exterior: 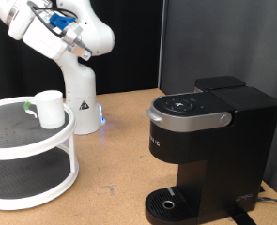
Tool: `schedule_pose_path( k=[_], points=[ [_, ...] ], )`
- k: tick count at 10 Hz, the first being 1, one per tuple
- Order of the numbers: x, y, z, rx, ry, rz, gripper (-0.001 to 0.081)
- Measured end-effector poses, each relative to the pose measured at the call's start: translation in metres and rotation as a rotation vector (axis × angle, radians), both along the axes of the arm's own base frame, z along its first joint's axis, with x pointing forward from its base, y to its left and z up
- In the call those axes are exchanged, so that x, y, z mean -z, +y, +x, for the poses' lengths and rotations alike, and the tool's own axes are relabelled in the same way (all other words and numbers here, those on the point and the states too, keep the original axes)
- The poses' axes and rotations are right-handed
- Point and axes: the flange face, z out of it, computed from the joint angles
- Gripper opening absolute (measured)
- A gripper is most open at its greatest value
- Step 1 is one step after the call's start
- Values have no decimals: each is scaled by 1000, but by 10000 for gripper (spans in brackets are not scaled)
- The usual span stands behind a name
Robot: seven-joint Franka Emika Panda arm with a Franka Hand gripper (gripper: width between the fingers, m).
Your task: Make a cup of coffee with the keurig machine
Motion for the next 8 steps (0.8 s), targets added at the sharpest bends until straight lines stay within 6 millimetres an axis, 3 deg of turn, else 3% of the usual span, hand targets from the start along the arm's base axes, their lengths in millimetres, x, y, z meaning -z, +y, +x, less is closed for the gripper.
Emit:
schedule_pose_path(
  k=[4, 8],
  points=[
    [10, -46, -39, -120, 30, -52, 0],
    [1, -89, -75, -201, 27, -24, 0]
  ],
)
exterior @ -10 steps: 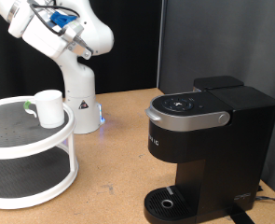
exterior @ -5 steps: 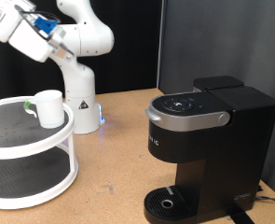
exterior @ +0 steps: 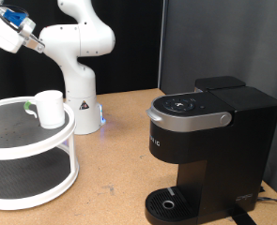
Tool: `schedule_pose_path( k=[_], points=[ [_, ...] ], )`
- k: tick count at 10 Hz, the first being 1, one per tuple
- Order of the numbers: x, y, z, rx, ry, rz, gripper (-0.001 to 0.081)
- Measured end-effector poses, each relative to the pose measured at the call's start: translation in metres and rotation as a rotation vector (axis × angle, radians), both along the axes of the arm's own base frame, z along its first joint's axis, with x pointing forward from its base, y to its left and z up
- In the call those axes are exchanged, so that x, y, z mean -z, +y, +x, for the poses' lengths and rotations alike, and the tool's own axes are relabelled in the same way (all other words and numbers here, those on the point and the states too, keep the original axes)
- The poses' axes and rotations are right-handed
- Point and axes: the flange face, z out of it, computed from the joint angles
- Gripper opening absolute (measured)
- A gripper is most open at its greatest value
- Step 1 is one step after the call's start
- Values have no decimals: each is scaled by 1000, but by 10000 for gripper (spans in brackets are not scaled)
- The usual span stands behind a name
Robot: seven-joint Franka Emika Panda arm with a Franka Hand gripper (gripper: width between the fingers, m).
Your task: Make a cup of coffee with the keurig machine
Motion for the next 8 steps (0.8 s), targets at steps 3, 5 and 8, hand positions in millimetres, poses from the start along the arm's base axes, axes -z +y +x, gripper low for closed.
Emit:
schedule_pose_path(
  k=[3, 5, 8],
  points=[
    [3, -3, -3, 4, 3, -4, 0],
    [7, -15, -13, 14, 2, -17, 0],
    [10, -36, -34, -6, 15, -29, 0]
  ],
)
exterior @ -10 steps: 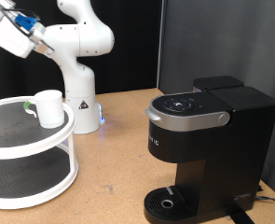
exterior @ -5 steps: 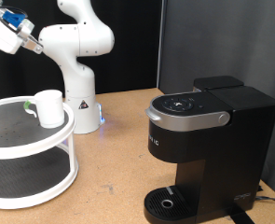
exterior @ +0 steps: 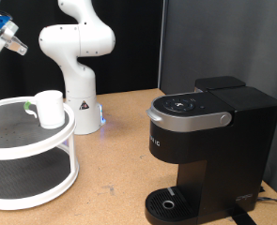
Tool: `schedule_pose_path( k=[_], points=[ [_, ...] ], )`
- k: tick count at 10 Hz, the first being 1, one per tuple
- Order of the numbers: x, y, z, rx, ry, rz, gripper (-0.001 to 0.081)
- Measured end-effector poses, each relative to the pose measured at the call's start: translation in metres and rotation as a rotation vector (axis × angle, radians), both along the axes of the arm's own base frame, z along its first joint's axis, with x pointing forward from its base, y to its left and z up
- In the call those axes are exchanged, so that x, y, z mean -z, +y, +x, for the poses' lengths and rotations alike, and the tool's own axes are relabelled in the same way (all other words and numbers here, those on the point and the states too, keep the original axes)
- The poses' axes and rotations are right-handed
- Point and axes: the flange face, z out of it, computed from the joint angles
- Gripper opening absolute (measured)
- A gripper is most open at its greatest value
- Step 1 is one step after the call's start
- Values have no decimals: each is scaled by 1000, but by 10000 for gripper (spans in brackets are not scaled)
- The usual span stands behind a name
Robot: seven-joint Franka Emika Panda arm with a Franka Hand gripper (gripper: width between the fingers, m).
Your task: Make a cup of coffee with the keurig machine
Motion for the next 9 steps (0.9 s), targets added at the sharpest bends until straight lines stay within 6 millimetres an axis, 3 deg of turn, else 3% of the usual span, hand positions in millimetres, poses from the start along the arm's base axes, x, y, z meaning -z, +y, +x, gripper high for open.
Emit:
schedule_pose_path(
  k=[3, 9],
  points=[
    [-2, -13, -10, 6, 4, -4, 0],
    [0, -18, -14, 21, 2, 1, 0]
  ],
)
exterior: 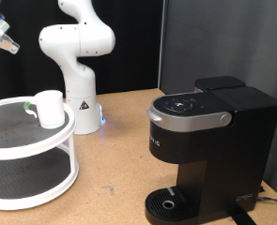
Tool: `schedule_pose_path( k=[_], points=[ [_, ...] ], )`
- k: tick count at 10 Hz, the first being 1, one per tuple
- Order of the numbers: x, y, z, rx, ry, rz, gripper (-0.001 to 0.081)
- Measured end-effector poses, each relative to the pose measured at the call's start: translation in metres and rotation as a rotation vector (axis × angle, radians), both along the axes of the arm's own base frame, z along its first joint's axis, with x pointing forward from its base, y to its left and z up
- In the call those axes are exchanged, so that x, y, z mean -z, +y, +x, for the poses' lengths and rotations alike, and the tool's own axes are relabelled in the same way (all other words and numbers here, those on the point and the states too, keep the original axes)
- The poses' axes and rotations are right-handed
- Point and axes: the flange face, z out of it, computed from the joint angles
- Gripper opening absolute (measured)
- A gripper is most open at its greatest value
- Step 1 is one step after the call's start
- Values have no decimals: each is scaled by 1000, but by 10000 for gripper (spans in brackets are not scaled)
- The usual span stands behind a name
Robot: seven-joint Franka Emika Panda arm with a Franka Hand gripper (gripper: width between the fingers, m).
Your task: Make a cup of coffee with the keurig machine
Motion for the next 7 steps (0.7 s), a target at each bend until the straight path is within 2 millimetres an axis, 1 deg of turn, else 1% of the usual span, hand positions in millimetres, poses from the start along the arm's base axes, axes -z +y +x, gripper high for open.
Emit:
schedule_pose_path(
  k=[7],
  points=[
    [2, -3, 0, 12, 1, -5, 0]
  ],
)
